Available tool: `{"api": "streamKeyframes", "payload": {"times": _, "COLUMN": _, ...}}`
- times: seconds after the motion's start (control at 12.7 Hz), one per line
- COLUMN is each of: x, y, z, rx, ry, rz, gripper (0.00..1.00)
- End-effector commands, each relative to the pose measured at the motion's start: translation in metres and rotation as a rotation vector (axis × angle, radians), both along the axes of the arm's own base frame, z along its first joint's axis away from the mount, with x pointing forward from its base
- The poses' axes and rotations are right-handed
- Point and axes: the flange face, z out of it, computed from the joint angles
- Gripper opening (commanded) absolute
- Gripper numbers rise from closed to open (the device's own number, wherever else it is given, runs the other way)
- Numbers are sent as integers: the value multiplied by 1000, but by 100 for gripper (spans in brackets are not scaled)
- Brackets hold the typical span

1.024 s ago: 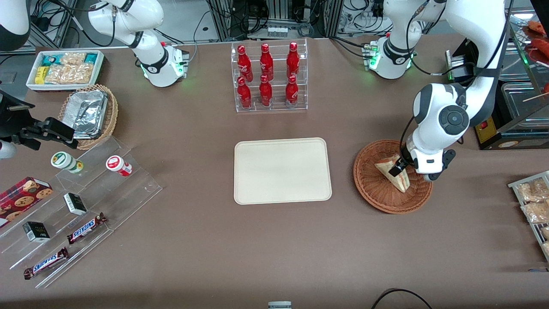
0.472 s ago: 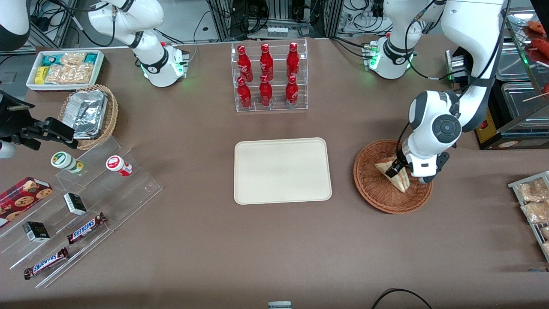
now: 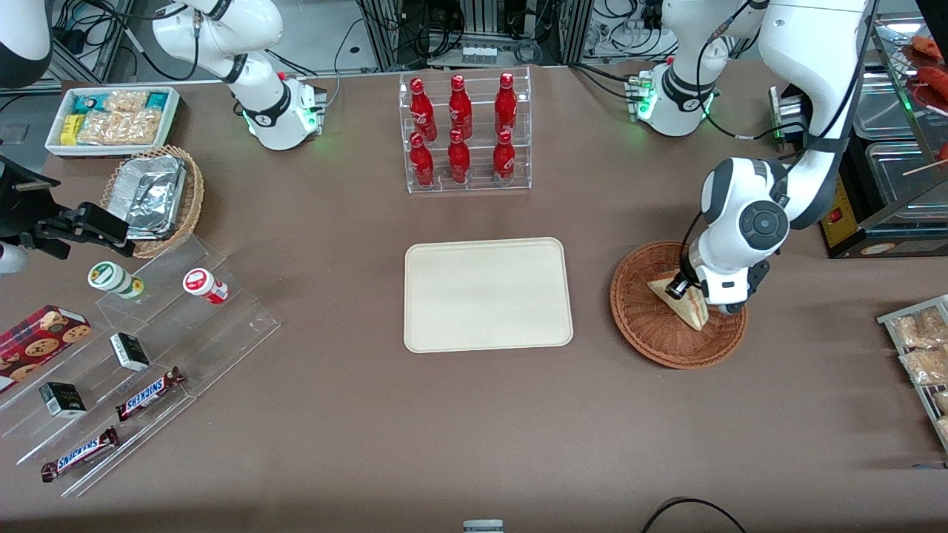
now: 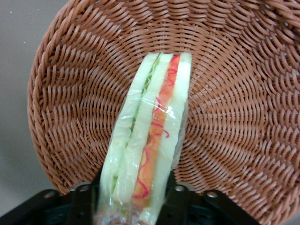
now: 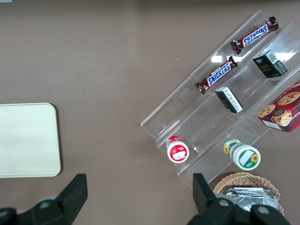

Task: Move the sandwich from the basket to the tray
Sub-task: 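Lift the sandwich and carry it over the cream tray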

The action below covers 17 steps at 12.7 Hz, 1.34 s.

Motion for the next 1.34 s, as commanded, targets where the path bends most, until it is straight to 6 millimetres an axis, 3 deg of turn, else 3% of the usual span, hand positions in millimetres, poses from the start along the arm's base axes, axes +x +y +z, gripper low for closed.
{"api": "streamKeyframes", "payload": {"times": 0.0, "x": 19, "y": -8, "z": 33, "rx": 6, "ry": 49, "rz": 12, "gripper": 10}}
{"api": "streamKeyframes", "payload": {"times": 0.24, "x": 36, "y": -21, "z": 71, "rx": -3, "ry": 111, "rz": -98, "gripper": 8}}
{"api": "streamKeyframes", "payload": {"times": 0.55, "x": 29, "y": -54, "z": 84, "rx": -55, "ry": 118, "rz": -386, "gripper": 5}}
{"api": "streamKeyframes", "payload": {"times": 0.79, "x": 12, "y": -104, "z": 81, "rx": -93, "ry": 122, "rz": -611, "gripper": 5}}
{"api": "streamKeyframes", "payload": {"times": 0.94, "x": -2, "y": -152, "z": 81, "rx": -108, "ry": 83, "rz": -703, "gripper": 5}}
{"api": "streamKeyframes", "payload": {"times": 1.18, "x": -20, "y": -221, "z": 68, "rx": -126, "ry": 23, "rz": -759, "gripper": 4}}
{"api": "streamKeyframes", "payload": {"times": 1.26, "x": -20, "y": -236, "z": 58, "rx": -126, "ry": 25, "rz": -737, "gripper": 4}}
